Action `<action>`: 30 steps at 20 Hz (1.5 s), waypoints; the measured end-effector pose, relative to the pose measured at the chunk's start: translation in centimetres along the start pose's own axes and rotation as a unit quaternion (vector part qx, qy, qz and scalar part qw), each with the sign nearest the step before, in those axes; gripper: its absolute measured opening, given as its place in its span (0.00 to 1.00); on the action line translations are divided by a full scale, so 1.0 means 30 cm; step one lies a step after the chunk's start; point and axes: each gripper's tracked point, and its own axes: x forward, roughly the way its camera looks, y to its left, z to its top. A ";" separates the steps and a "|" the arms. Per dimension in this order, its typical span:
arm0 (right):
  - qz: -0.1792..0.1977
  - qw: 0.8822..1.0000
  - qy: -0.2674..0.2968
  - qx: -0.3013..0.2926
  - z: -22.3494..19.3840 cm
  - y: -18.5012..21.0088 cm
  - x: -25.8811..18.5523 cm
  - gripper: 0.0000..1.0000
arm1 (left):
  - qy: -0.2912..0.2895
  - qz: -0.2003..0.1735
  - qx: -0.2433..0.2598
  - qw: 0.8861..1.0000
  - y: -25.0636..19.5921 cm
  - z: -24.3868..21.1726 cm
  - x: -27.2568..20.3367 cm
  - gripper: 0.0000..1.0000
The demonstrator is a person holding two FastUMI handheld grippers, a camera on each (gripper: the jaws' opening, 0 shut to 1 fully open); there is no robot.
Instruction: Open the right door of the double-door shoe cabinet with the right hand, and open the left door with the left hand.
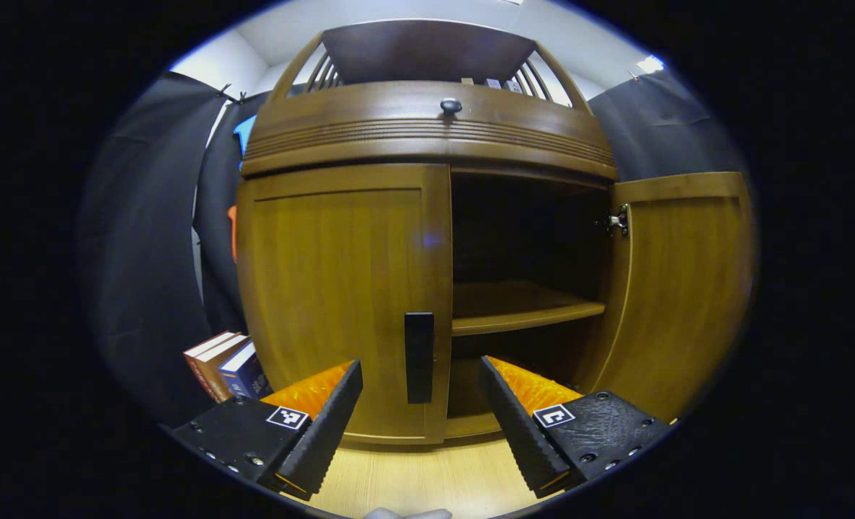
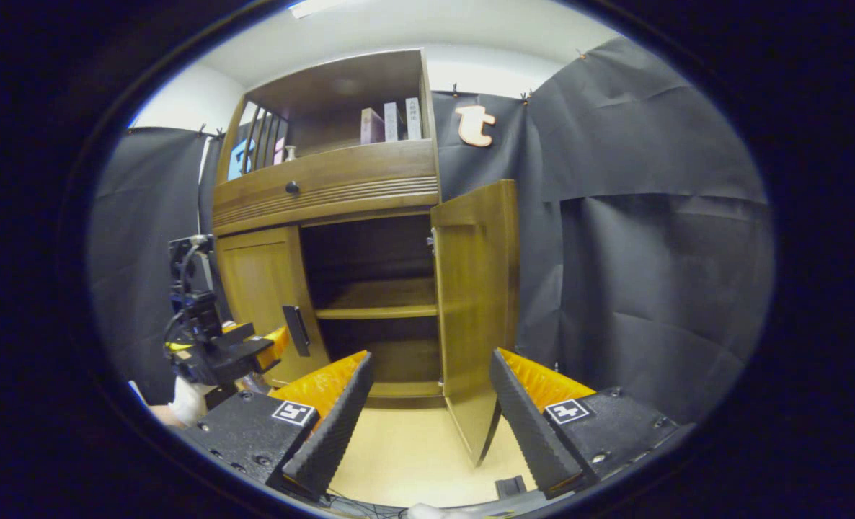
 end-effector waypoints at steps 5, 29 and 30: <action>-0.030 0.999 0.007 -0.028 0.008 0.090 0.004 0.99 | 0.009 -0.009 -0.011 1.000 0.019 -0.071 0.191 0.96; 0.006 0.998 0.033 -0.055 -0.056 0.276 0.013 1.00 | 0.012 -0.100 -0.027 0.995 0.027 -0.123 0.044 0.26; 0.009 0.998 0.033 -0.055 -0.057 0.287 0.016 1.00 | 0.013 -0.103 -0.029 0.994 0.032 -0.126 0.021 0.26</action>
